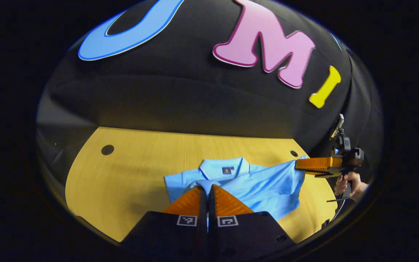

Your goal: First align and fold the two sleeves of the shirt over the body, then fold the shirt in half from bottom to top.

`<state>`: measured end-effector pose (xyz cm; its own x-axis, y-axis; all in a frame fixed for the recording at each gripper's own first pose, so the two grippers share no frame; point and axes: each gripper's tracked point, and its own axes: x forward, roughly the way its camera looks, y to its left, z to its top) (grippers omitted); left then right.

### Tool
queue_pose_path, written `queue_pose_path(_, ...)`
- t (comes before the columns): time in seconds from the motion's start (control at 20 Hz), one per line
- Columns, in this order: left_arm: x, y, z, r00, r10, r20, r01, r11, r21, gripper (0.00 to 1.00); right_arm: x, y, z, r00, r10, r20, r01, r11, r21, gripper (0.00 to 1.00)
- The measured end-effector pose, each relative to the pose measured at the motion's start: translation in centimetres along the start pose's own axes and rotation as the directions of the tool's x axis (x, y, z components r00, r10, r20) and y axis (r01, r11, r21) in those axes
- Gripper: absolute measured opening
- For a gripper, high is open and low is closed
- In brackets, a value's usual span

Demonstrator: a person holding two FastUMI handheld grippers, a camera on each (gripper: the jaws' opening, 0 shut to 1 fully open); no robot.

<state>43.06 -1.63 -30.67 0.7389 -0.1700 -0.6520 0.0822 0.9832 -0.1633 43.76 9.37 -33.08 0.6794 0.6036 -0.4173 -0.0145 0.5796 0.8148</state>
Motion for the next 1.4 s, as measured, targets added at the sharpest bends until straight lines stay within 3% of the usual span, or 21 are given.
queue_pose_path(0.3, 9.2, 4.4, -2.0, 0.979, 0.172, -0.109, -0.175, 0.984, -0.019, 0.06, 6.6, -7.4, 0.9, 0.984, -0.169, -0.057, 0.167, 0.985, -0.039, 0.11)
queue_pose_path(0.35, 9.8, 4.7, -2.8, 0.973, 0.193, -0.125, -0.195, 0.981, -0.007, 0.07, 7.0, -8.3, 0.8, 0.979, -0.196, -0.053, 0.193, 0.980, -0.045, 0.18)
queue_pose_path(0.4, 10.3, 5.2, -3.5, 0.965, 0.223, -0.135, -0.223, 0.975, 0.012, 0.04, 7.1, -8.5, 0.8, 0.974, -0.223, -0.051, 0.220, 0.974, -0.054, 0.03)
queue_pose_path(0.5, 10.8, 4.9, -4.1, 0.964, 0.221, -0.151, -0.223, 0.975, 0.006, 0.19, 7.1, -8.1, 0.1, 0.971, -0.233, -0.054, 0.229, 0.971, -0.069, 0.10)
queue_pose_path(0.55, 10.6, 4.9, -3.7, 0.965, 0.223, -0.139, -0.225, 0.974, 0.003, 0.38, 7.0, -8.1, -0.1, 0.971, -0.233, -0.048, 0.228, 0.969, -0.091, 0.38)
queue_pose_path(0.6, 10.1, 5.2, -3.2, 0.966, 0.233, -0.114, -0.234, 0.972, 0.010, 0.58, 6.8, -8.3, 0.2, 0.969, -0.244, -0.030, 0.239, 0.963, -0.128, 0.48)
queue_pose_path(0.7, 8.4, 5.2, -1.4, 0.964, 0.255, -0.071, -0.254, 0.967, 0.026, 0.97, 5.3, -8.3, 1.6, 0.966, -0.259, 0.016, 0.257, 0.947, -0.193, 0.82)
queue_pose_path(0.8, 5.9, 4.4, 0.4, 0.968, 0.250, -0.025, -0.249, 0.968, 0.035, 0.96, 3.4, -6.7, 3.3, 0.965, -0.252, 0.076, 0.263, 0.934, -0.241, 0.99)
queue_pose_path(0.85, 4.4, 4.0, 1.3, 0.968, 0.251, 0.000, -0.251, 0.967, 0.048, 0.96, 2.2, -5.4, 4.2, 0.964, -0.243, 0.107, 0.264, 0.926, -0.268, 0.90)
queue_pose_path(0.9, 2.8, 3.6, 2.0, 0.969, 0.247, 0.029, -0.248, 0.966, 0.067, 0.97, 1.0, -4.0, 5.0, 0.963, -0.233, 0.138, 0.265, 0.916, -0.299, 0.98)
queue_pose_path(1.1, -6.5, 0.4, 3.5, 0.967, 0.205, 0.151, -0.229, 0.959, 0.165, 0.97, -6.1, 3.7, 6.8, 0.944, -0.167, 0.284, 0.290, 0.832, -0.473, 0.98)
queue_pose_path(1.25, -14.6, -2.4, 3.5, 0.952, 0.169, 0.255, -0.221, 0.957, 0.189, 0.96, -13.0, 10.2, 6.2, 0.911, -0.112, 0.397, 0.338, 0.754, -0.563, 0.98)
queue_pose_path(1.4, -23.3, -4.8, 1.8, 0.936, 0.129, 0.328, -0.189, 0.969, 0.158, 0.96, -20.8, 16.0, 3.2, 0.857, -0.070, 0.511, 0.409, 0.696, -0.591, 0.98)
